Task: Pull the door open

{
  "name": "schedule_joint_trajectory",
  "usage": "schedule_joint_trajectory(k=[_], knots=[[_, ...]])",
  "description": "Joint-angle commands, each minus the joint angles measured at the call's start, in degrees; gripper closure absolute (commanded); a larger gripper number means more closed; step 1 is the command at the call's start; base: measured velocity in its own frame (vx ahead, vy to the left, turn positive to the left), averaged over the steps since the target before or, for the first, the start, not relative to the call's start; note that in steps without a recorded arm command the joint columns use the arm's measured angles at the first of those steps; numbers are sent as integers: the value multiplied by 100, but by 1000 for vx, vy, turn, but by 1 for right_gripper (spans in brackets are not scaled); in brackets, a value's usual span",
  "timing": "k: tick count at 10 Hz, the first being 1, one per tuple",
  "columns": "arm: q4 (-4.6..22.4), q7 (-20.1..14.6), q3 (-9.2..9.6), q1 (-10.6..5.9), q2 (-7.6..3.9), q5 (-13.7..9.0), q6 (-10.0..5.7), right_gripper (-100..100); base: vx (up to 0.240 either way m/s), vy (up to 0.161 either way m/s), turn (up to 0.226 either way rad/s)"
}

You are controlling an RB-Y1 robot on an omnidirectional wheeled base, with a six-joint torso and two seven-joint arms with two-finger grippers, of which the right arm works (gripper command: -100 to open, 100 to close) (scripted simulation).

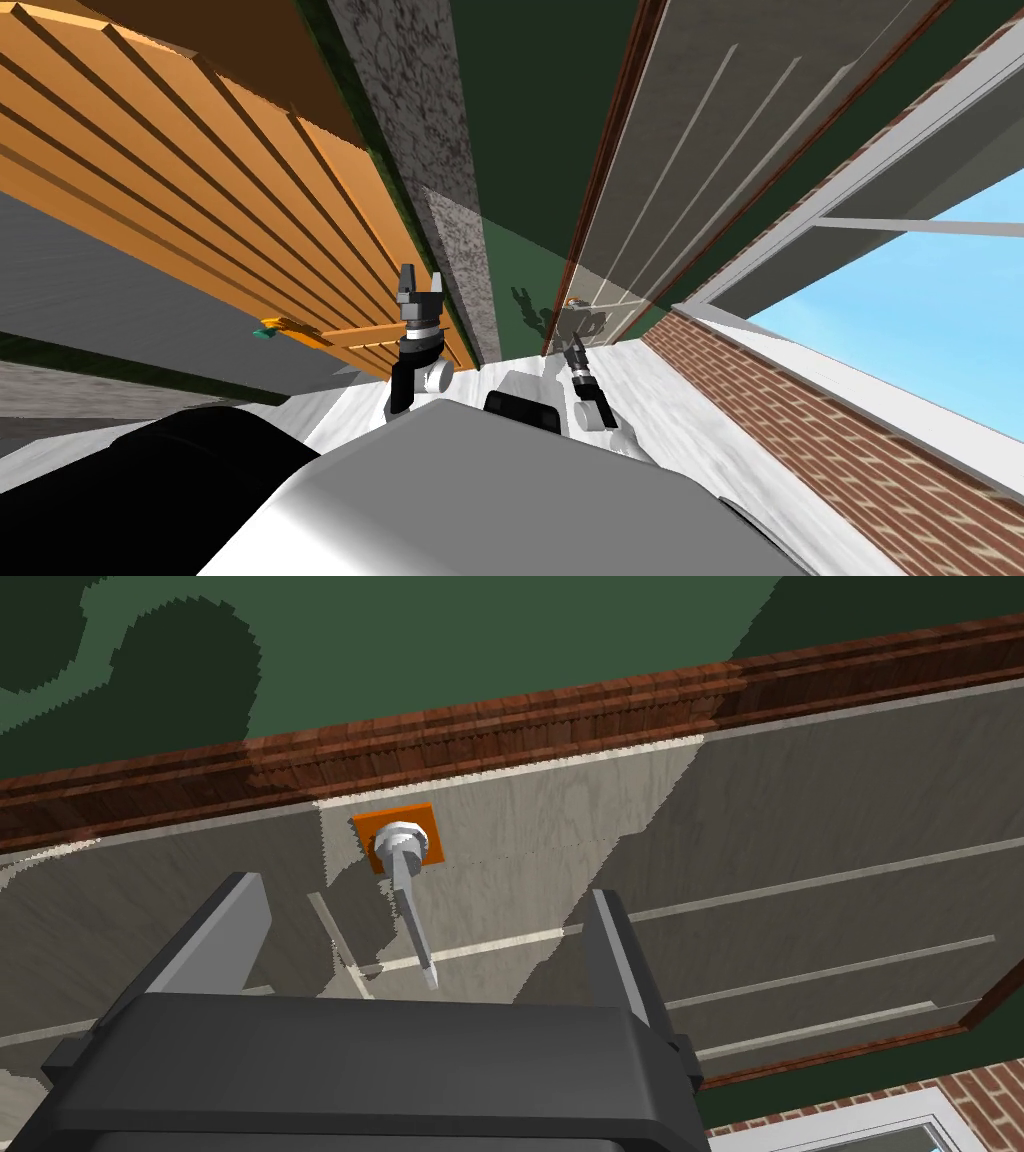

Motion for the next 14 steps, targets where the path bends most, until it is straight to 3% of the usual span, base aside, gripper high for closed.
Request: schedule_joint_trajectory(k=[1, 4, 5, 11, 14], knots=[[250, -19, 134, -95, -67, -140, -60, -100, 41, -136, 179], [681, -71, 333, -263, -148, -333, -172, -100, 46, -127, 167], [681, -71, 333, -263, -148, -333, -172, -100, 37, -98, 61], [1339, -150, 637, -520, -270, -627, -343, -100, 25, -101, 102], [1799, -205, 850, -700, -355, -832, -463, -100, 32, -117, 153]])
